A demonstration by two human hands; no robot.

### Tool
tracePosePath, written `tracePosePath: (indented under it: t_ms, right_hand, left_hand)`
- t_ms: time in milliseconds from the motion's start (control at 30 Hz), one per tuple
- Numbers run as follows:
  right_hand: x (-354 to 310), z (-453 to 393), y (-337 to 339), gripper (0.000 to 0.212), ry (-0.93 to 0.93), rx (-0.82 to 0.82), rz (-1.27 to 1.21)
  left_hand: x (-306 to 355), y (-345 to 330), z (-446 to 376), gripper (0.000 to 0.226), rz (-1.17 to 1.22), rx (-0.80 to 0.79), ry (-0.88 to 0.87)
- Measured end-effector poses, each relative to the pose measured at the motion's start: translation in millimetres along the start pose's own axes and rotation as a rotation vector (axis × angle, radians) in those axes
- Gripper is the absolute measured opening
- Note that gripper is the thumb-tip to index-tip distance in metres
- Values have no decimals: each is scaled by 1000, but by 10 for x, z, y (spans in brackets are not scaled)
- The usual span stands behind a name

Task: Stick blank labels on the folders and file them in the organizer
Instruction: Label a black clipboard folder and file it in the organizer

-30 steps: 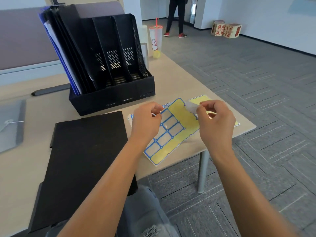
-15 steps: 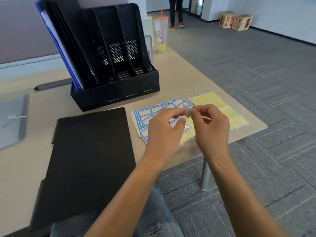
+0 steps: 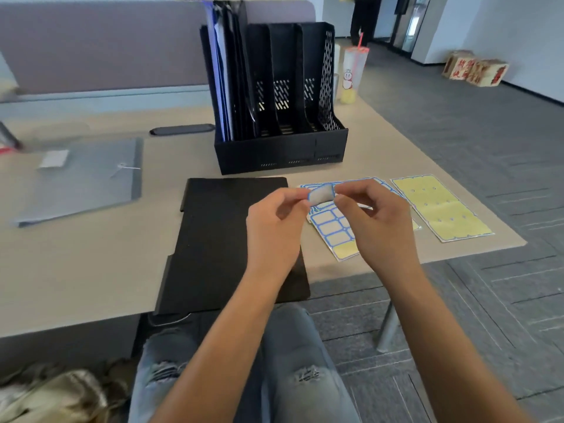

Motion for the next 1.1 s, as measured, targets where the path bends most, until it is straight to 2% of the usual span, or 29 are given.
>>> tracePosePath:
  t_ms: [167,333,433,533,567,633,733,833,933,1100]
  right_hand:
    - [-46,52,-340,4,-47,-67,-3]
    - [-30,105,-616,10,-66,-153,-4]
    - [24,172,-751,12,-87,-194,-3]
    - [126,201,-828,14,-116,-168,-3]
    - [164,196,-838,14,-138,-134,-13]
    - [267,163,-842,12,-199,-70,-26]
    - [439,93,-864,16,-260,-39,-1]
    - [593,28,-941,21,-277,-22,7]
    - [606,-5,-1028,17,-232,-17,106]
    - [622,-65,-1066,11,-170,-17,201]
  left_hand:
    - [-41,387,101,29,3,52,45]
    - [-156,676,132,15,-8,114,109]
    - [-248,767,120,14,-68,124,133]
    - [-380,804,91,11,-166,134,162]
    - [-431,817,77,9,-209,129,181]
    - [-538,846,42,23,-352,76,208]
    - [-747,862,-62,50,-758,-88,135]
    - [-914,820,-115,66,-1093,-251,97]
    - [-1014,787,-88,71,-1205,-278,72]
    - [-1005,797,27,70,-1229,-244,75]
Point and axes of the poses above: each hand's wrist, its own z-axis away from the middle knuckle, its own y-axis out of the back of the hand, x = y × z, the point moved 2 cm from there along -z, towards the middle knuckle, and after that the axes turned 8 degrees about -z, right-handed, at the moved point
